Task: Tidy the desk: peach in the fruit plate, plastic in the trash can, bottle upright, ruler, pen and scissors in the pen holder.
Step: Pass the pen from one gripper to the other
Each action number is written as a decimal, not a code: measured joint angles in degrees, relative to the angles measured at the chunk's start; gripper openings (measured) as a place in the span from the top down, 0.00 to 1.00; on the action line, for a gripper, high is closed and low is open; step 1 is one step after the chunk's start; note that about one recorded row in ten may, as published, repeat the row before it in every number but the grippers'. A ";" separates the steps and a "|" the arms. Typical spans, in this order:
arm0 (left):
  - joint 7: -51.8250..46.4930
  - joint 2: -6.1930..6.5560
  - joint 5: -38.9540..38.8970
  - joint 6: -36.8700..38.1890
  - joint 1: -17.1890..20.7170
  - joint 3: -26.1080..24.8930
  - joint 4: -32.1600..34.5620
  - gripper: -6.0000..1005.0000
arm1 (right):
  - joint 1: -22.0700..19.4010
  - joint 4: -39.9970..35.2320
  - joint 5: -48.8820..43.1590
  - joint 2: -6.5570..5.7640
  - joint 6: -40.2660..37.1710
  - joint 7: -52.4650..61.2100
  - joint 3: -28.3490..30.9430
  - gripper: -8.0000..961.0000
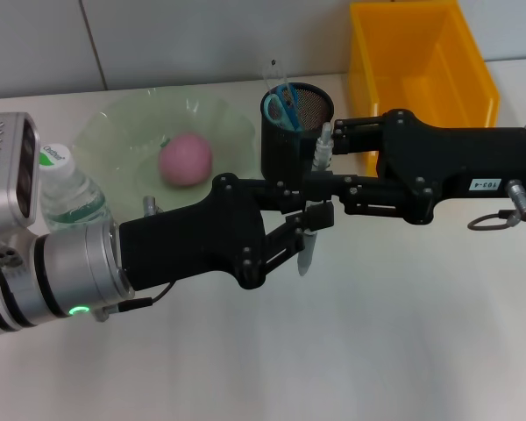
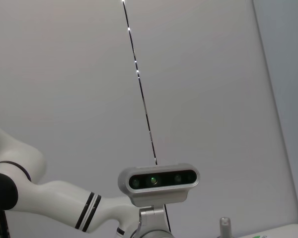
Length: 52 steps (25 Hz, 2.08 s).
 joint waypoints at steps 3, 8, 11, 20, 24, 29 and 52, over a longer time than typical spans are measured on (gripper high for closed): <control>0.00 0.00 0.00 0.00 -0.07 0.00 -0.01 0.84 | 0.00 0.00 -0.03 0.00 0.16 0.00 -0.03 0.50; 0.00 0.00 0.00 0.01 -0.15 0.00 -0.19 0.84 | 0.07 -0.16 -0.13 0.00 0.19 0.00 -0.05 0.50; 0.00 0.00 0.00 0.01 -0.15 0.00 -0.23 0.84 | 0.15 -0.20 -0.15 0.00 0.20 0.00 -0.06 0.54; 0.01 0.00 0.01 -0.05 -0.16 0.00 -0.31 0.84 | 0.51 -0.34 -0.20 0.00 0.19 0.00 0.10 0.70; 0.03 0.00 0.01 -0.05 -0.16 0.00 -0.34 0.84 | 0.53 -0.35 -0.20 0.00 0.19 0.00 0.20 0.70; 0.05 0.00 0.00 -0.06 -0.16 0.00 -0.34 0.84 | 0.52 -0.35 -0.16 0.00 0.16 0.00 0.28 0.72; -2.15 0.03 -0.30 -1.58 -0.55 0.62 -0.16 0.44 | 0.59 -0.35 -0.11 -0.24 0.24 0.06 0.95 0.79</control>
